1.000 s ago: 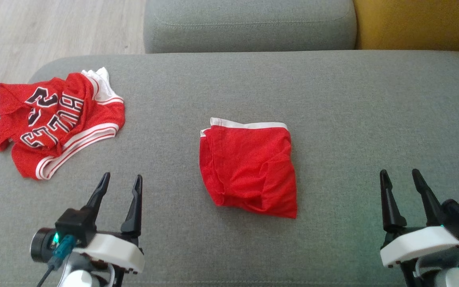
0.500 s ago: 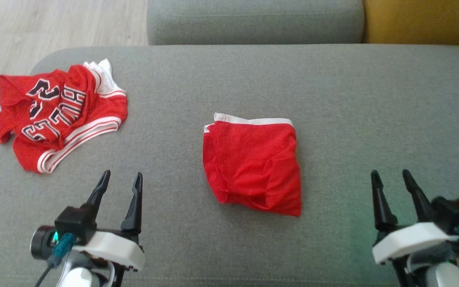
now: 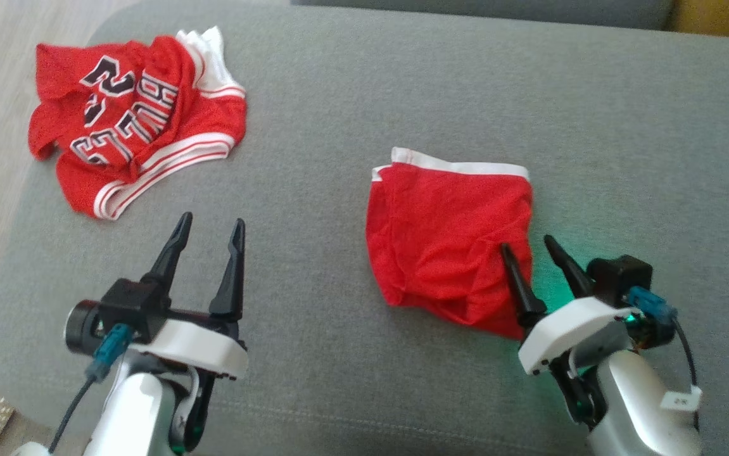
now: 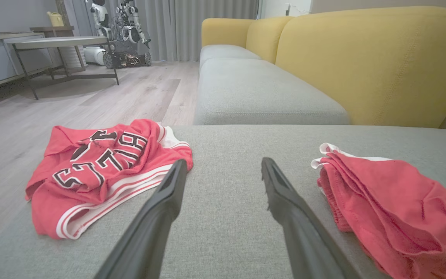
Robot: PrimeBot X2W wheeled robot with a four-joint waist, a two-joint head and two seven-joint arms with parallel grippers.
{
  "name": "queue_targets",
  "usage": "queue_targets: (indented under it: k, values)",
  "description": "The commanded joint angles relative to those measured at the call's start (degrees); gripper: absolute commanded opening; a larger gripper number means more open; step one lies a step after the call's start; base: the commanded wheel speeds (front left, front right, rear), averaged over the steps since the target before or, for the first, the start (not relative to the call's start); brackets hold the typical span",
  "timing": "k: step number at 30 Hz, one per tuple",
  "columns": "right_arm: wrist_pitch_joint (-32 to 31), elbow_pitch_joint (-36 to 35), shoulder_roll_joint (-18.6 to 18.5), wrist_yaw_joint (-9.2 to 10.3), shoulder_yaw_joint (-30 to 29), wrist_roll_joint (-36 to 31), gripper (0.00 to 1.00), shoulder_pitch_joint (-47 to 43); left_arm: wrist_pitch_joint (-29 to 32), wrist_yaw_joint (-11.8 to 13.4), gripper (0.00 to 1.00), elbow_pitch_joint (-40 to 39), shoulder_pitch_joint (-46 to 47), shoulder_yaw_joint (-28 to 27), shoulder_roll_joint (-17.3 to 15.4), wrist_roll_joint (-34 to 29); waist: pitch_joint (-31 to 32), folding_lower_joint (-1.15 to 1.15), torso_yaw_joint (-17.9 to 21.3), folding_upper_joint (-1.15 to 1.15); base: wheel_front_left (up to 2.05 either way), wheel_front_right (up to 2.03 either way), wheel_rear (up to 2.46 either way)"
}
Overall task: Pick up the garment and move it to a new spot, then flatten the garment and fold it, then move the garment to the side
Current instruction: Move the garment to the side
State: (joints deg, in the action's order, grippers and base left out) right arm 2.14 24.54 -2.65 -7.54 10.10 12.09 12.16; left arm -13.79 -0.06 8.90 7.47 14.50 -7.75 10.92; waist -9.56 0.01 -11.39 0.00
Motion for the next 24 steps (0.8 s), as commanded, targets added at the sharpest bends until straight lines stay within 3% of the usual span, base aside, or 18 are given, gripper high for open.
queue_targets:
  k: [1,7,8,9,10,18,24]
  values:
    - [0.52,1.27,-0.23,0.05,2.12,1.06,1.0,3.08,-0.78,-0.3,1.0,-1.35,3.08,-1.39,-0.15,0.36,-1.69,-0.01,-1.56,0.0,0.0,0.0,0.0]
    - [0.7,7.2,-0.22,0.05,3.4,1.93,1.0,6.2,-1.07,-0.49,1.0,-0.61,4.11,-1.27,0.4,0.27,-2.93,-0.01,-2.06,0.0,0.0,0.0,0.0]
    - [0.53,7.9,-0.22,0.05,3.79,2.04,0.36,6.62,-1.1,-0.48,1.0,-0.51,4.24,-1.36,0.44,0.26,-3.12,-0.01,-1.93,0.0,0.0,0.0,0.0]
    - [0.38,8.47,-0.22,0.05,4.09,2.14,0.11,7.0,-1.13,-0.49,1.0,-0.4,4.38,-1.46,0.47,0.24,-3.26,-0.01,-1.77,0.0,0.0,0.0,0.0]
    - [0.41,8.82,-0.22,0.05,4.41,2.27,0.0,7.4,-1.15,-0.56,1.0,-0.34,4.53,-1.53,0.5,0.24,-3.39,-0.01,-1.55,0.0,0.0,0.0,0.0]
    - [0.65,9.14,-0.5,0.05,5.39,-1.15,0.0,10.32,-1.19,-0.65,1.0,-1.46,4.81,-2.89,0.51,-0.09,-3.92,-0.01,2.81,0.0,0.0,0.0,0.0]
    - [-0.93,7.55,-5.59,0.05,4.1,-4.13,0.0,11.84,-1.2,-1.03,1.0,-2.77,5.41,-3.61,0.26,-0.66,-5.75,-0.01,7.5,0.0,0.0,0.0,0.0]
